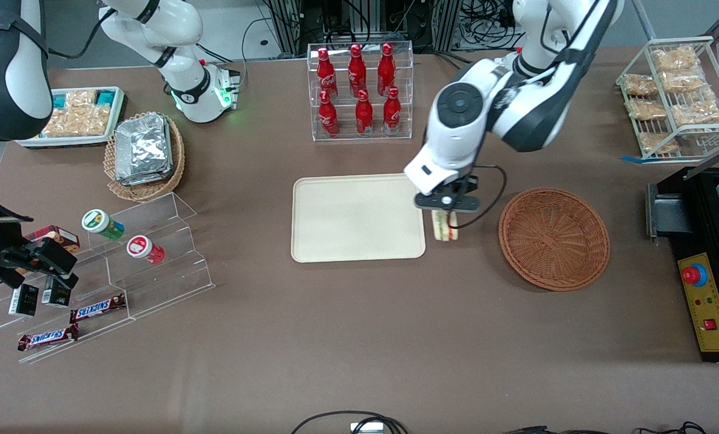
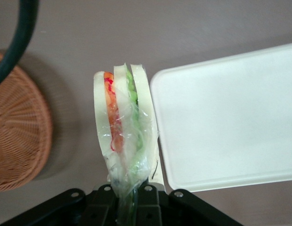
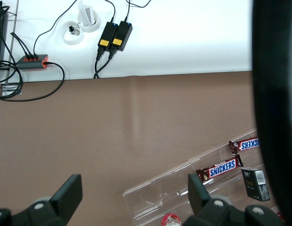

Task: Place sandwich from basket to tray
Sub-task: 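Carry the sandwich over the cream tray and lower it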

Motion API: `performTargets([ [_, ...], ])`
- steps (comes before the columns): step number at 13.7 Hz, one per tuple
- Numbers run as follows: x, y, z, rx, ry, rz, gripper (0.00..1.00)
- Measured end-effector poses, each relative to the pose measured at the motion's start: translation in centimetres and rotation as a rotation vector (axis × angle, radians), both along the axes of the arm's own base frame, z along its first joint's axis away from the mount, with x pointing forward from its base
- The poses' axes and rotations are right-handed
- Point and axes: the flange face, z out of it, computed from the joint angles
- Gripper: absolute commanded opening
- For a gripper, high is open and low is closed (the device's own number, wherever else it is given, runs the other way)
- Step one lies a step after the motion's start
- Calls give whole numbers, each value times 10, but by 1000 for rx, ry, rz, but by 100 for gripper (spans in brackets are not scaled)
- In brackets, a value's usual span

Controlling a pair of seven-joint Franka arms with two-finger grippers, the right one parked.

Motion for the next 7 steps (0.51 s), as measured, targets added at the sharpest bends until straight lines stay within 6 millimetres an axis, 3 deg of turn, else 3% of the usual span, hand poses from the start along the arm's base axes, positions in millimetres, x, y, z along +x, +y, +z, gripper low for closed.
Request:
performTargets([
  [7,-34,-60,-80,-9,62,-101,5],
])
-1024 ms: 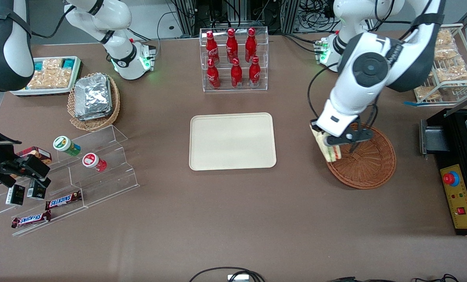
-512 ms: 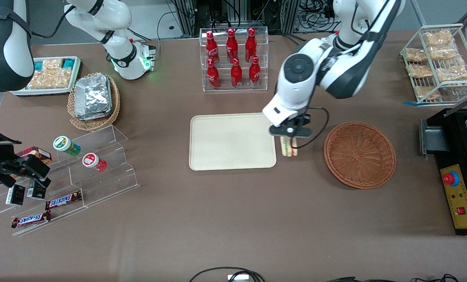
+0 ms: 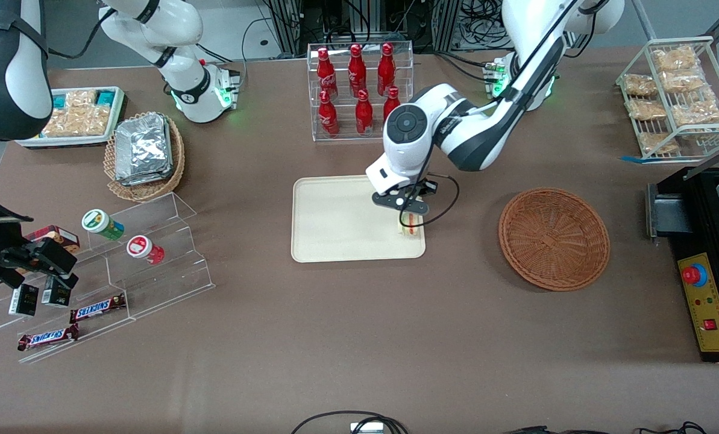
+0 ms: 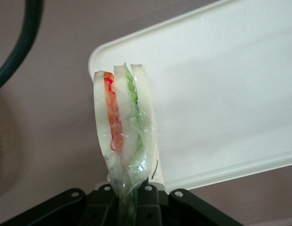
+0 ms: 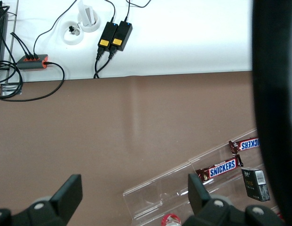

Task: Place sandwich from basket to tray
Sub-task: 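Carry the sandwich over the cream tray and lower it, then open the left gripper to release the sandwich on the tray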

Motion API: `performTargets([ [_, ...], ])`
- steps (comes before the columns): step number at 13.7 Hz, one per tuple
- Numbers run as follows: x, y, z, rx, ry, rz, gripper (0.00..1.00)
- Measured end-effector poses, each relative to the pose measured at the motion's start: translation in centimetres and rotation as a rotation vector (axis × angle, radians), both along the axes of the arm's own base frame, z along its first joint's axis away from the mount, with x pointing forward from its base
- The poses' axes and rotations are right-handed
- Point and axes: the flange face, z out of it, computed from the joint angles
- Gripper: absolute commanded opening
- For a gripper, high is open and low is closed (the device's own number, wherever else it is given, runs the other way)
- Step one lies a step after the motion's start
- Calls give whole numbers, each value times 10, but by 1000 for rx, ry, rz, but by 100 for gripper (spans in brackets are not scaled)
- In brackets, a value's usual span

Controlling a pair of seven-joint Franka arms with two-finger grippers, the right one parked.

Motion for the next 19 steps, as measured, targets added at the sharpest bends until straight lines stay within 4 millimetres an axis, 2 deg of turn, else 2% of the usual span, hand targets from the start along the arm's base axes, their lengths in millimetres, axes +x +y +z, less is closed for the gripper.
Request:
performTargets([
  [5,-14,-16,-59,40,9,20,5],
  [8,-19,-24,-82,34,7,41,9],
  [10,-19,-26,-84,32,7,46,28],
  [11,-19,-27,-83,32,6,48,52],
  [13,-19,-27,-83,32,6,52,73],
  [17,-14,-27,-79,28,-5,85,73],
  [19,-1,-31,-63,12,-28,106,72],
])
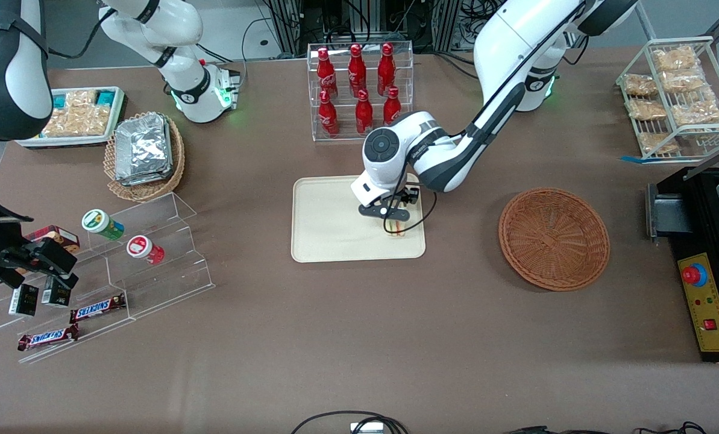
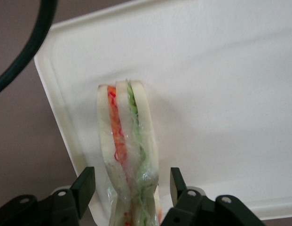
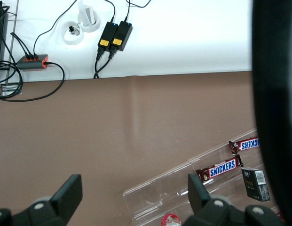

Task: Place sandwich from basket to tray
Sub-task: 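Open the left gripper to release the sandwich on the tray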

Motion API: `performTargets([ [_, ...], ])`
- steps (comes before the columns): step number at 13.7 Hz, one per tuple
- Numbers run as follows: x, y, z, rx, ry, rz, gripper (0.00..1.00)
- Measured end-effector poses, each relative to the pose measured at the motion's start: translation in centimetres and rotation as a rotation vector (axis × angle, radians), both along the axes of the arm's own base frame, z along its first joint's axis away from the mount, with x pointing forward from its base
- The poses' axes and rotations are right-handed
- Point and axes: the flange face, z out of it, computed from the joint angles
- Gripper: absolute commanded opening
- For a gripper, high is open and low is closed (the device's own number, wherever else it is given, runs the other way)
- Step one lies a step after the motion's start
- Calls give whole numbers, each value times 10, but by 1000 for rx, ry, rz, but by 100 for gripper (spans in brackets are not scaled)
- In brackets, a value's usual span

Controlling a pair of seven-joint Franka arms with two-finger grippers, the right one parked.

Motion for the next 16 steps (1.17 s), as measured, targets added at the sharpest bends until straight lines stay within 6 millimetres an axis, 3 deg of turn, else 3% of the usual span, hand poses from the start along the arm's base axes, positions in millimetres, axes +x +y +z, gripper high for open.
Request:
performTargets([
  [4,52,12,57,14,-35,81,70],
  [7,97,48,88,24,-51,170,69],
  [10,144,109,125,46,-63,292,67],
  [12,173,165,155,58,-74,382,67],
  [16,200,268,205,63,-39,409,68],
])
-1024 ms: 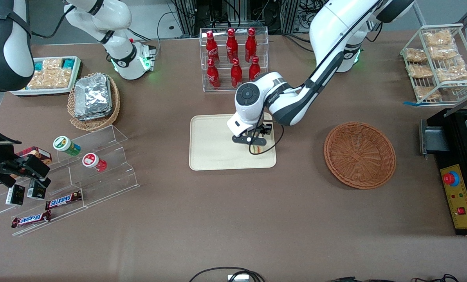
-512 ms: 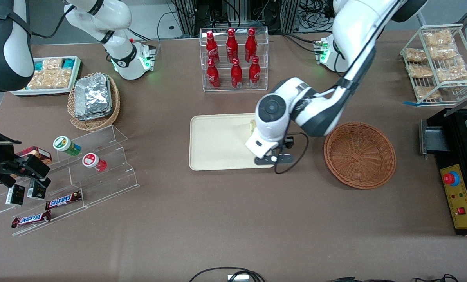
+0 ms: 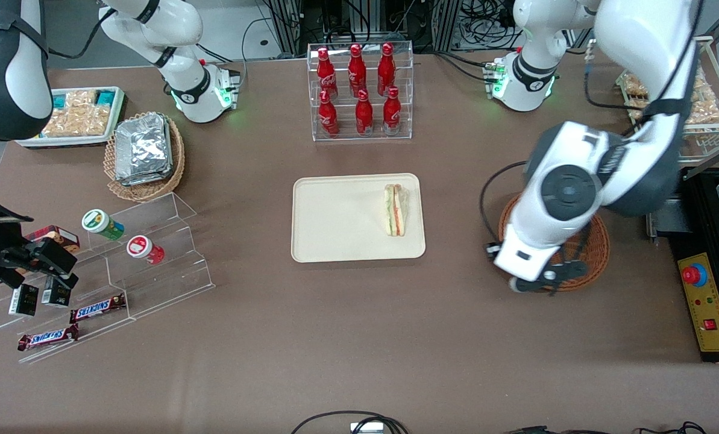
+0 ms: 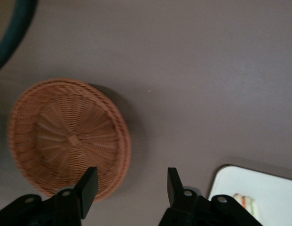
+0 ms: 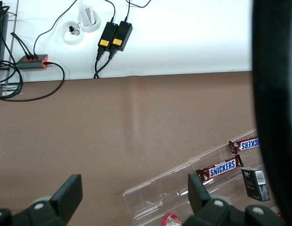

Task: Place sandwich from basket to tray

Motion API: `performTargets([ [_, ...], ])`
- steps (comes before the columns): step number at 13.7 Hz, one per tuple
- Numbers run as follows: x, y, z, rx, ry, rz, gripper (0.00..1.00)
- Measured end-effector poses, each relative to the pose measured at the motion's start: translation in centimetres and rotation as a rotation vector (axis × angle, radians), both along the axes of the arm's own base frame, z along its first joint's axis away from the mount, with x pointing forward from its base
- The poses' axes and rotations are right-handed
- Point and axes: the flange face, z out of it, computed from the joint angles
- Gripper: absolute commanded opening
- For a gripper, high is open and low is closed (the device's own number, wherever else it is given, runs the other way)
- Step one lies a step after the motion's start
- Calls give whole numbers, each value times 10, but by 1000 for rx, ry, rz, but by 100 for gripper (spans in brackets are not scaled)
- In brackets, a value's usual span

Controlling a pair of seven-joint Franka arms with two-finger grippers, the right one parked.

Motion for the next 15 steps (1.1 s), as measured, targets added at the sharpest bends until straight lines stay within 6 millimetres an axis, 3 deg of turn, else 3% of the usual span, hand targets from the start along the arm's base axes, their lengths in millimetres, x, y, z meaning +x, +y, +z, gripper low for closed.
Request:
performTargets([
  [4,6,79,49,-55,91,-67,76],
  [6,6,102,66,-72,104,-101,88],
  [7,4,109,73,-76,101,-110,99],
  [11,-13,126,97,-41,94,-102,100],
  [15,-43,142,124,-44,88,-154,100],
])
